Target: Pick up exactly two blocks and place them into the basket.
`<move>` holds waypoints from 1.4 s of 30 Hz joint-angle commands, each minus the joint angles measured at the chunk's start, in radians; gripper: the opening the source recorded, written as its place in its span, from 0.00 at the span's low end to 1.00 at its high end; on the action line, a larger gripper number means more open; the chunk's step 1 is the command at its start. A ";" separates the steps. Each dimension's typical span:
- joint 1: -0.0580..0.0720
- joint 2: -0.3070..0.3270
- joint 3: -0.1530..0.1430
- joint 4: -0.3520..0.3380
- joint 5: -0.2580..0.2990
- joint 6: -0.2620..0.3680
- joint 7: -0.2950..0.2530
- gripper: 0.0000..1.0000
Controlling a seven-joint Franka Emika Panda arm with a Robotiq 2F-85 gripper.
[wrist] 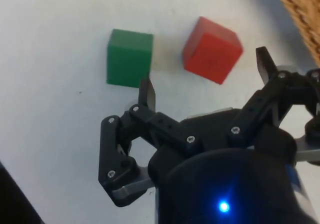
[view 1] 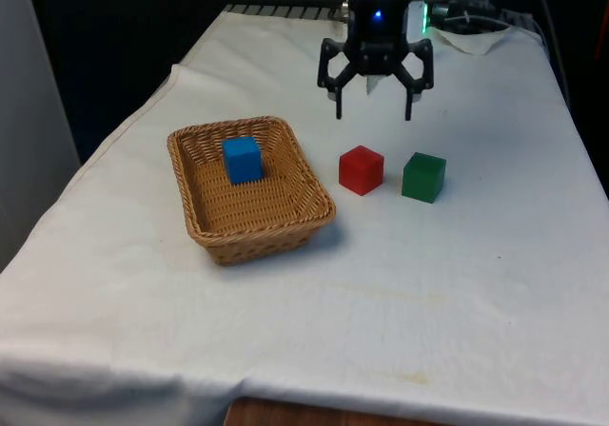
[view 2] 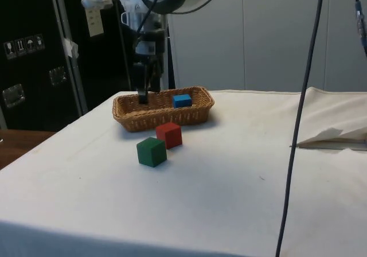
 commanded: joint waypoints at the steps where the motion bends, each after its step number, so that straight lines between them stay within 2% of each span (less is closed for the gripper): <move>1: 0.011 -0.003 -0.002 -0.004 -0.014 0.004 0.023 1.00; 8: 0.013 -0.010 0.054 -0.012 -0.013 0.010 0.070 1.00; 9: 0.003 -0.004 0.062 -0.002 0.000 0.001 0.055 1.00; 10: 0.013 -0.011 0.059 -0.013 -0.013 0.011 0.074 1.00; 12: 0.015 -0.014 0.071 -0.017 -0.013 0.012 0.085 1.00; 16: 0.016 -0.019 0.095 -0.023 -0.014 0.014 0.106 1.00; 17: 0.005 -0.016 0.105 -0.015 0.000 0.003 0.090 1.00; 18: 0.016 -0.022 0.107 -0.025 -0.014 0.015 0.116 1.00; 26: 0.018 -0.018 0.164 -0.031 -0.012 0.022 0.162 1.00; 27: 0.008 -0.022 0.168 -0.027 0.000 0.007 0.143 1.00; 28: 0.018 -0.016 0.170 -0.030 -0.011 0.023 0.166 1.00; 29: 0.017 -0.011 0.182 -0.029 -0.010 0.026 0.174 1.00; 35: 0.014 0.003 0.207 -0.023 -0.008 0.033 0.189 1.00; 36: 0.008 0.000 0.212 -0.025 0.000 0.029 0.178 1.00; 37: 0.013 0.003 0.209 -0.022 -0.009 0.033 0.190 1.00; 42: 0.012 0.007 0.211 -0.021 -0.007 0.033 0.187 1.00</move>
